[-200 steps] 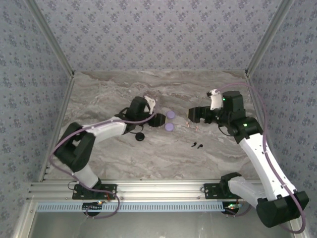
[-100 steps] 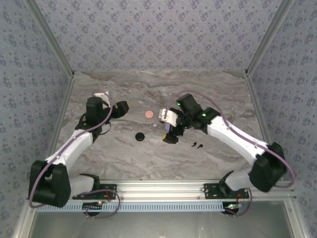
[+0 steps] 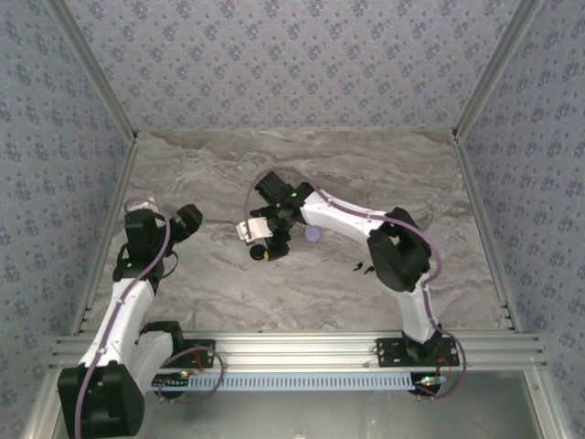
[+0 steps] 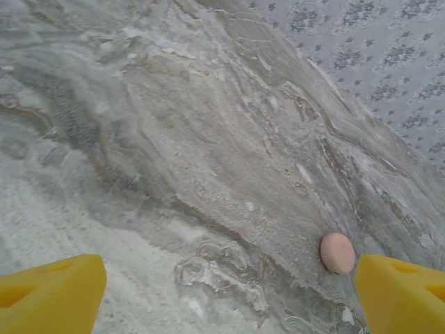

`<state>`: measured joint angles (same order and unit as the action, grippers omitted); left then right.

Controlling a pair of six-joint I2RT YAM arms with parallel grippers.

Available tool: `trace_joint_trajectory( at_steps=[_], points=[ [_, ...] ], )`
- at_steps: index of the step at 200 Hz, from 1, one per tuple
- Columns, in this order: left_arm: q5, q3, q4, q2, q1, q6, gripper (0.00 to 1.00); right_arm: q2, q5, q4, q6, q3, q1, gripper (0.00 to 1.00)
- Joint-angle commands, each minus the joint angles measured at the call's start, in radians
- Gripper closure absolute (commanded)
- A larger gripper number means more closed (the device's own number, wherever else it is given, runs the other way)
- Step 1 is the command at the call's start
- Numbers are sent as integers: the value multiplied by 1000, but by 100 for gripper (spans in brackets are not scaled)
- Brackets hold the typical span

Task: Insert the wireless bluetooth earbuds into the charging case

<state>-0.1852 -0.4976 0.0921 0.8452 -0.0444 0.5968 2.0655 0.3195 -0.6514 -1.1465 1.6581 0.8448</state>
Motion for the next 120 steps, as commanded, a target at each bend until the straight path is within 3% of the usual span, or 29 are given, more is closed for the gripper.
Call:
trace_joint_trajectory(
  at_steps=[1,23,82,120],
  points=[
    [11,11,54,-41,-23,7,8,79,-29,-76,-99,92,11,17],
    [13,15,72,-63,-33,3,7,150,-49,-119,-110,155,22,24],
    [18,24,72,-70,-35,10,6,230,-40,-147,-120,183,35,25],
    [19,22,75,-70,-36,14,6,255,-37,-152,-104,201,45,37]
  ],
)
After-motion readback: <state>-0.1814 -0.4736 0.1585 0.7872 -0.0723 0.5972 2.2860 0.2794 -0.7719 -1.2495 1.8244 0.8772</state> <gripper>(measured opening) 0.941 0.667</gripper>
